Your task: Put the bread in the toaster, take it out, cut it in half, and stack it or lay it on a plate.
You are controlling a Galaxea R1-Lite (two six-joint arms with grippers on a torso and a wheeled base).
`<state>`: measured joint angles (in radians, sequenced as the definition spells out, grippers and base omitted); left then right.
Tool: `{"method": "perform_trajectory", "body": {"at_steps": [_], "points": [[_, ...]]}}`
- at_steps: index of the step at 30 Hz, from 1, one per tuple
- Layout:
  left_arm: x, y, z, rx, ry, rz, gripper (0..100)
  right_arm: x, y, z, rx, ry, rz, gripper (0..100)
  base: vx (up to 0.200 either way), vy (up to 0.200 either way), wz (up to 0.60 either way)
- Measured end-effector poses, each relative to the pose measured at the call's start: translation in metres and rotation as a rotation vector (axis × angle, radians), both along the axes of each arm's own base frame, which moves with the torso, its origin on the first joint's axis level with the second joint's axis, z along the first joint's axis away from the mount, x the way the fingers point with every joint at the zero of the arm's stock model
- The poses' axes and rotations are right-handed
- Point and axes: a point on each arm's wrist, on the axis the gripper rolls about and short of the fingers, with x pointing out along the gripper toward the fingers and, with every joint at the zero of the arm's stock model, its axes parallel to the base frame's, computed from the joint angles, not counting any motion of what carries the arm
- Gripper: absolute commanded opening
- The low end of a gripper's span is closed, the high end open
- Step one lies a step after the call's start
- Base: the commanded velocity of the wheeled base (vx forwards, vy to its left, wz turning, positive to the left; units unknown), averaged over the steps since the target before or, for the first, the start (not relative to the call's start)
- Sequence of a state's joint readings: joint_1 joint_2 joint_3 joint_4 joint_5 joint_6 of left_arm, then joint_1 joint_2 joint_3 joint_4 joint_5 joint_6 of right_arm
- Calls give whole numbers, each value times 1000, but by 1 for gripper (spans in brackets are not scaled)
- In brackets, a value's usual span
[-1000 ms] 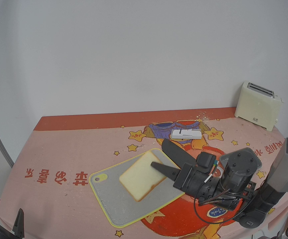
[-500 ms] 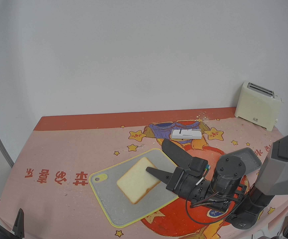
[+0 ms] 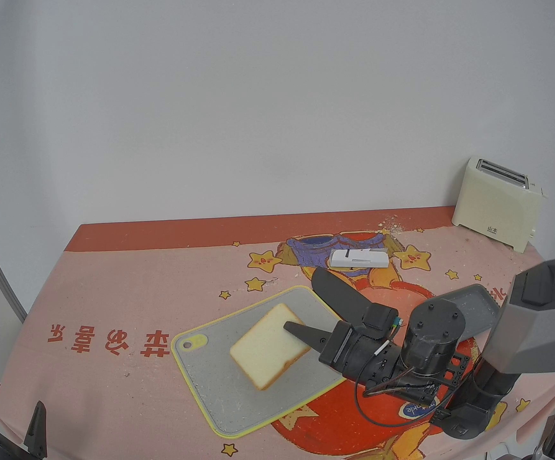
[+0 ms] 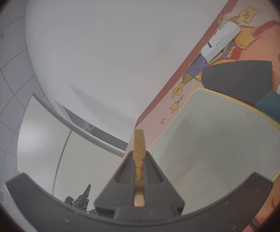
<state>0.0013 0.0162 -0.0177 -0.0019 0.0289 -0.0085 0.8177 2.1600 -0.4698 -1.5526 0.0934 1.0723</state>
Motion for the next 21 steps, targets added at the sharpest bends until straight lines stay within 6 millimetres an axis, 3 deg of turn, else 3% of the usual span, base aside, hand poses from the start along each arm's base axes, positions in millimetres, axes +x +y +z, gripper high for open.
{"method": "perform_trajectory", "body": {"at_steps": [21], "points": [[0, 0, 0, 0, 0, 0, 100, 5, 0, -4, -4, 4, -10, 0, 0, 0, 0]]}}
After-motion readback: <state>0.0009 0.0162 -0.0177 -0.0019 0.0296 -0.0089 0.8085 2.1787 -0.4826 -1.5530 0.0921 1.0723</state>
